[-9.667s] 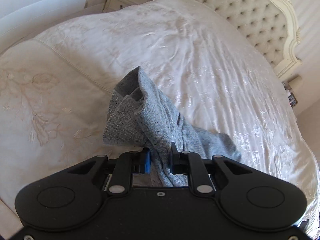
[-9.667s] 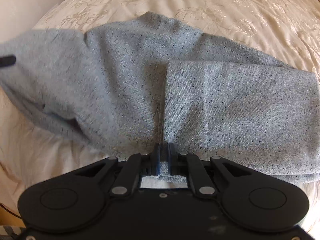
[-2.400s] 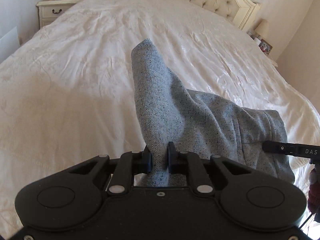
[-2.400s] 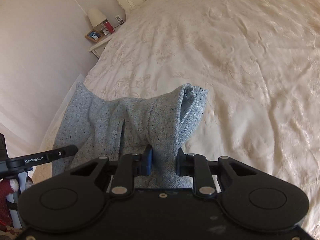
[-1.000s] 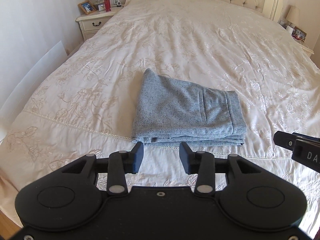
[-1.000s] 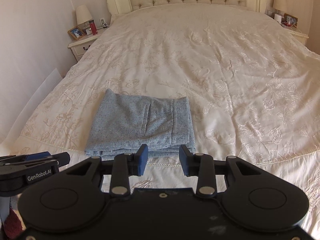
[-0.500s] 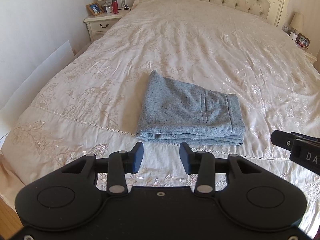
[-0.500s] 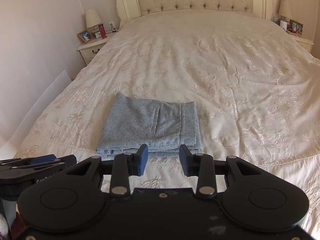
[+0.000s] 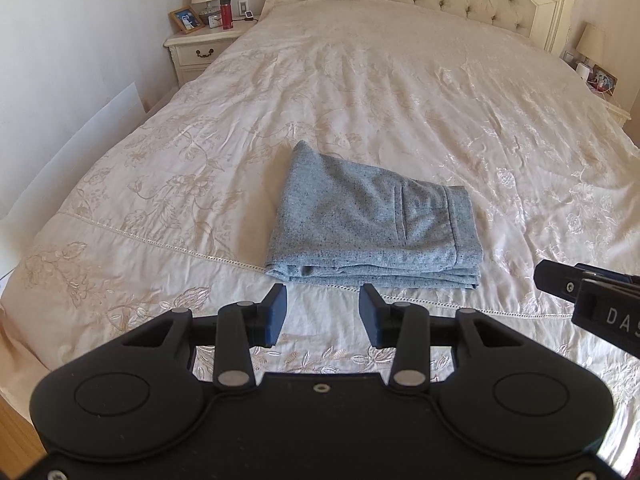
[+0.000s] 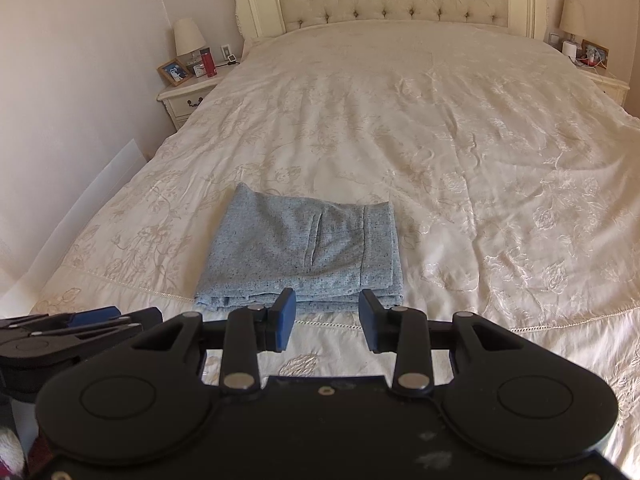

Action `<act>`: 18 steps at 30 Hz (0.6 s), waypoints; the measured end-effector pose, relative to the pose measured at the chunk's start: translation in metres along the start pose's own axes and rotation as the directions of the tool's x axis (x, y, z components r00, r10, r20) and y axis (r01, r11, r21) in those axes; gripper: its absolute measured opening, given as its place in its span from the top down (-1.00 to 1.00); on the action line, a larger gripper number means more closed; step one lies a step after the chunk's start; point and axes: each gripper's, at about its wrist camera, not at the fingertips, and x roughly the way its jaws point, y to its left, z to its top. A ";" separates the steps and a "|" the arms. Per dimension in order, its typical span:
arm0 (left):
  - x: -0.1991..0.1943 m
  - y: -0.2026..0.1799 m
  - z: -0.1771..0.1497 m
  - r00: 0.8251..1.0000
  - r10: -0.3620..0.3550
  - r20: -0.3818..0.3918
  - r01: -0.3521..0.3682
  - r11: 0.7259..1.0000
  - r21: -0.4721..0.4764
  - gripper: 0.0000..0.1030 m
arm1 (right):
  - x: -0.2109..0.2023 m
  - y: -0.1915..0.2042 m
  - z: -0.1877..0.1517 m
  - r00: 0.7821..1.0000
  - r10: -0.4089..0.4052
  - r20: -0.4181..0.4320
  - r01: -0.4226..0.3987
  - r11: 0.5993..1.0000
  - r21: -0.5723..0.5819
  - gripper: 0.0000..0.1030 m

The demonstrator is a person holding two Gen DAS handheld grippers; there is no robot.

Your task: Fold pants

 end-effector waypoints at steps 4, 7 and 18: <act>0.001 -0.001 0.000 1.000 0.000 0.000 0.000 1.000 0.004 0.03 | 0.002 -0.001 0.001 1.000 0.003 0.000 -0.003 1.000 0.002 0.27; 0.002 -0.003 0.001 1.000 0.001 -0.004 -0.001 1.000 0.007 0.03 | 0.002 -0.001 0.001 1.000 0.003 -0.001 -0.003 1.000 0.004 0.27; 0.005 -0.003 0.002 1.000 0.012 0.004 -0.012 1.000 -0.010 0.01 | 0.007 -0.002 0.003 1.000 0.008 -0.008 -0.008 1.000 0.014 0.27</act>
